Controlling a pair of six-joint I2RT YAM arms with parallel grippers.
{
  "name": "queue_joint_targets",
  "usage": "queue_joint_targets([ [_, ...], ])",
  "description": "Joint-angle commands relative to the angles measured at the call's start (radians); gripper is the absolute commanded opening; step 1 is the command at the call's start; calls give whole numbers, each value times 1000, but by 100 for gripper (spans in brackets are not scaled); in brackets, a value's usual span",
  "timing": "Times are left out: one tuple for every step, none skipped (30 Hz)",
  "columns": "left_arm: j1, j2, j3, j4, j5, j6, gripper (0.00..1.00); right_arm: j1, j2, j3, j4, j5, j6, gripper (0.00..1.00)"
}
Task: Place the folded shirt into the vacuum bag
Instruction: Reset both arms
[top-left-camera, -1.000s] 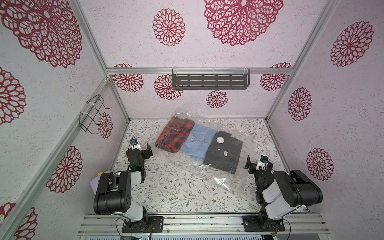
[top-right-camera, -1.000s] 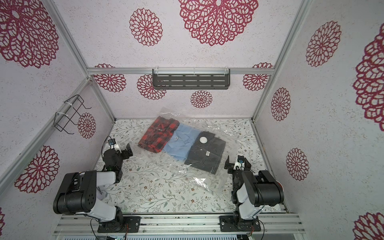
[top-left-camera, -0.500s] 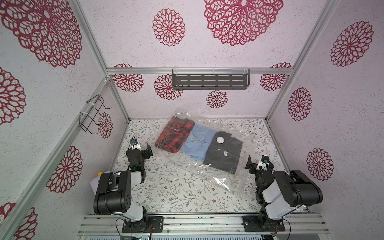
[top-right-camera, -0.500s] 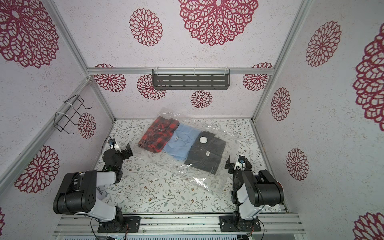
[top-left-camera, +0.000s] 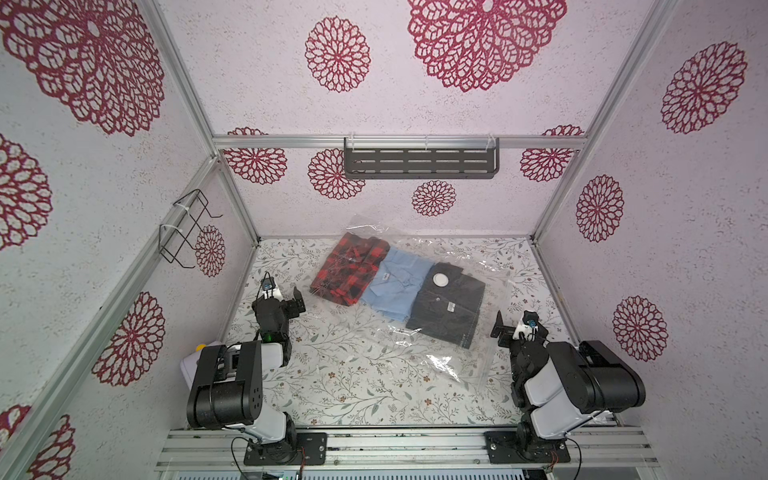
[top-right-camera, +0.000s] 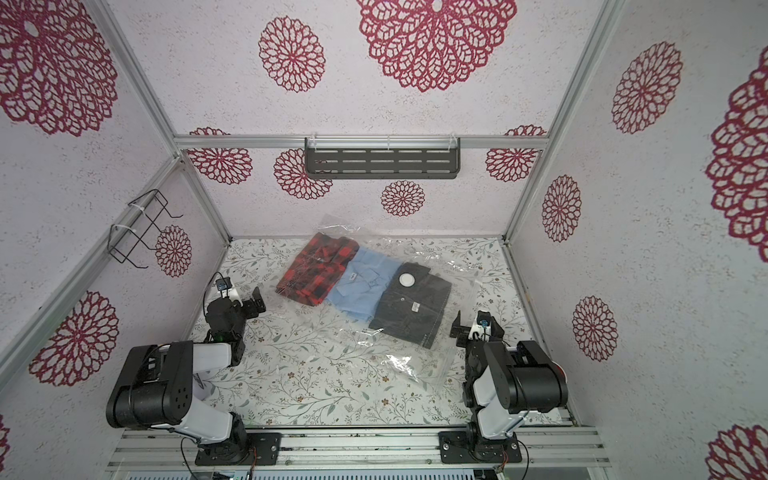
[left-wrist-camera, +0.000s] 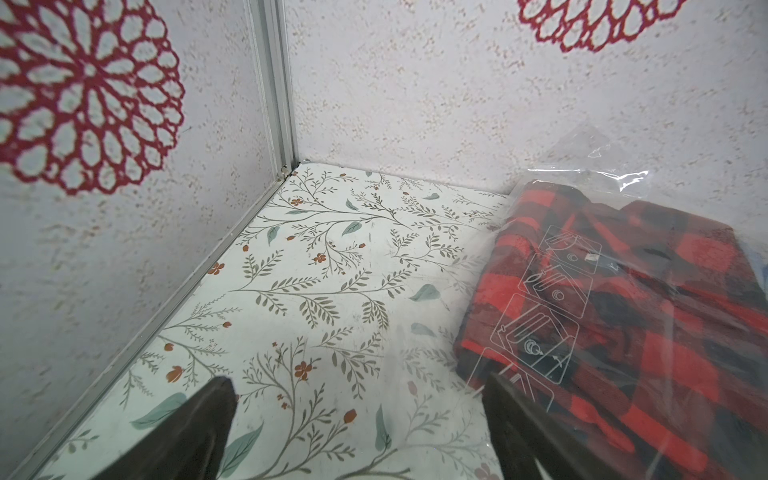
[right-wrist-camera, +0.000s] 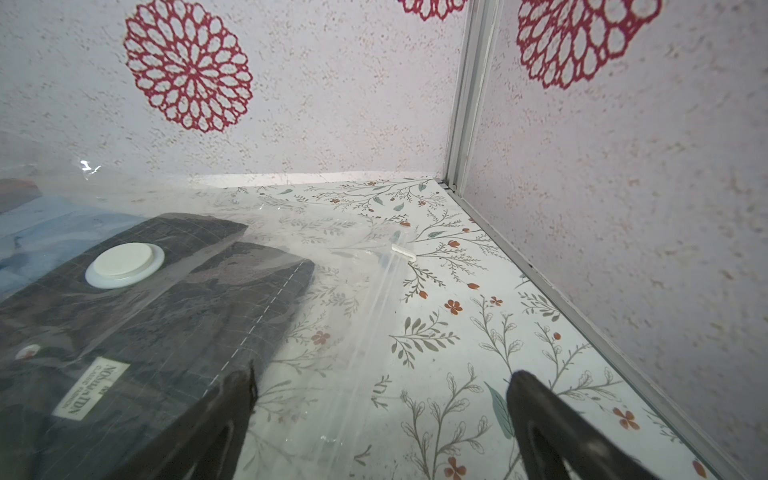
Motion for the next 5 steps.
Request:
queue_joint_targets([
  [-1, 5, 0, 5, -1, -2, 97, 3, 2, -25, 234, 20, 14, 99],
  [-2, 3, -2, 5, -1, -2, 97, 3, 2, -25, 235, 20, 15, 99],
  [-1, 2, -2, 7, -1, -2, 97, 3, 2, -25, 235, 21, 16, 99],
  [-2, 3, -3, 7, -1, -2, 97, 3, 2, -25, 235, 20, 15, 99],
  [-1, 2, -3, 7, -1, -2, 97, 2, 2, -24, 234, 20, 14, 99],
])
